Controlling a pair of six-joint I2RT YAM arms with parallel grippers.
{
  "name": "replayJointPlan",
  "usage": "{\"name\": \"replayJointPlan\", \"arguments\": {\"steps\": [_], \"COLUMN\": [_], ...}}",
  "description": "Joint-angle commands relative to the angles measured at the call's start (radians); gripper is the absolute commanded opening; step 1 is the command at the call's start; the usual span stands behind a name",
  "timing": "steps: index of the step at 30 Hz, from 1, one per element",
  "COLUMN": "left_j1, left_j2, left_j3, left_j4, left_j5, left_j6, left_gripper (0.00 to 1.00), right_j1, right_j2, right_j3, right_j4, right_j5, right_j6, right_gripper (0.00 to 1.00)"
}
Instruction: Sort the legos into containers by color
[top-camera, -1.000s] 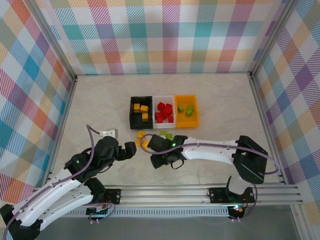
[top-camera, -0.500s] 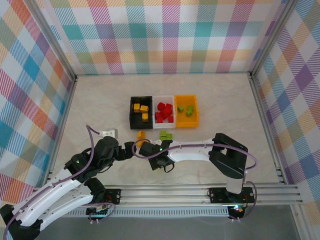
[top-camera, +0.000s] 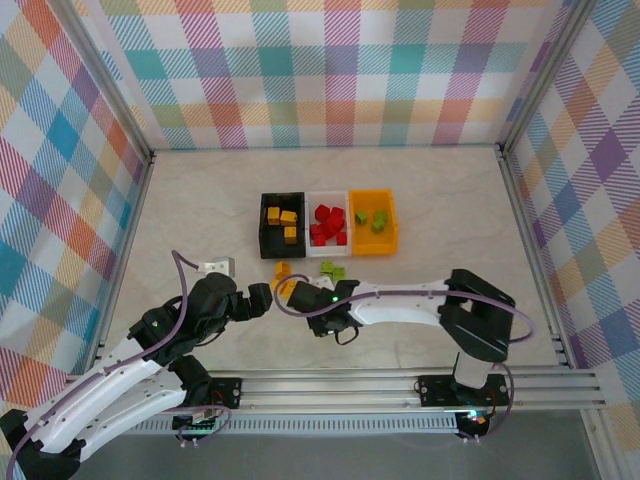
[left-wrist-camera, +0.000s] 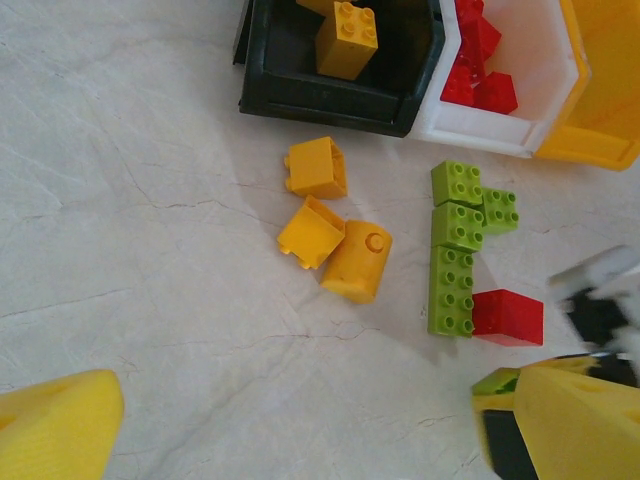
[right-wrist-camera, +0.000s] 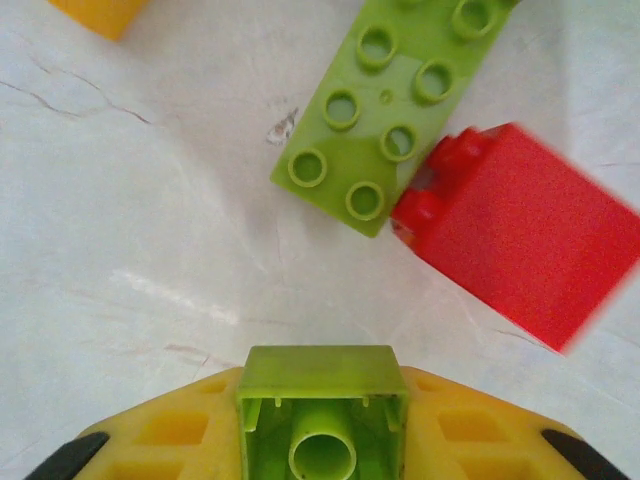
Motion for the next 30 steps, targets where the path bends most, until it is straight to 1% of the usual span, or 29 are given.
{"name": "replayJointPlan", "arguments": {"steps": [1, 4, 6, 9, 12, 15, 19, 22, 23, 24, 25, 26, 27, 30], "left_j1": [0.004, 0.004, 0.004, 0.004, 0.003, 0.003, 0.004, 0.003, 0.004, 0.004, 0.003, 0.003, 0.003, 0.003], "left_j2": [0.004, 0.016, 0.026, 0.044, 0.064, 0.08, 0.09, 0.092, 0.094, 0.097, 0.102, 0.107, 0.114, 0.142], "left_j3": [-0.014, -0.011, -0.009, -0.004, 0.002, 0.017, 0.022, 0.019, 0.019, 0.019, 0.02, 0.023, 0.026, 0.042], "left_j4": [-0.005, 0.001, 0.009, 0.02, 0.025, 0.023, 0.023, 0.034, 0.036, 0.04, 0.043, 0.044, 0.051, 0.067], "left_j5": [-0.009, -0.005, 0.001, 0.008, 0.014, 0.018, 0.02, 0.032, 0.037, 0.044, 0.052, 0.055, 0.068, 0.091], "left_j6": [-0.015, -0.017, -0.017, -0.015, -0.012, -0.006, -0.005, -0.006, -0.004, -0.002, 0.004, 0.006, 0.018, 0.039], "left_gripper": [1.0, 1.0, 1.0, 1.0, 1.0, 1.0, 1.0, 1.0, 1.0, 1.0, 1.0, 1.0, 1.0, 1.0], "right_j1": [-0.025, -0.118, -0.213, -0.364, -0.487, -0.572, -0.648, -0.678, -0.685, -0.691, -0.693, -0.693, -0.693, -0.682], "right_j2": [-0.123, -0.207, -0.243, -0.245, -0.175, -0.06, 0.084, 0.16, 0.175, 0.188, 0.195, 0.194, 0.182, 0.113], "right_j3": [0.004, 0.004, 0.004, 0.021, 0.091, 0.195, 0.328, 0.399, 0.416, 0.433, 0.447, 0.453, 0.454, 0.417], "right_j4": [-0.04, -0.066, -0.061, -0.023, 0.011, 0.016, -0.012, -0.032, -0.032, -0.034, -0.033, -0.025, -0.018, 0.003], "right_j5": [0.071, 0.091, 0.09, 0.06, 0.012, -0.023, -0.03, -0.027, -0.032, -0.037, -0.041, -0.043, -0.053, -0.073], "right_j6": [-0.028, -0.074, -0.111, -0.167, -0.212, -0.239, -0.235, -0.22, -0.219, -0.22, -0.224, -0.232, -0.238, -0.243], "right_gripper": [0.3, 0.3, 0.3, 0.3, 0.3, 0.3, 0.31, 0.33, 0.35, 0.41, 0.51, 0.59, 0.64, 0.7]}}
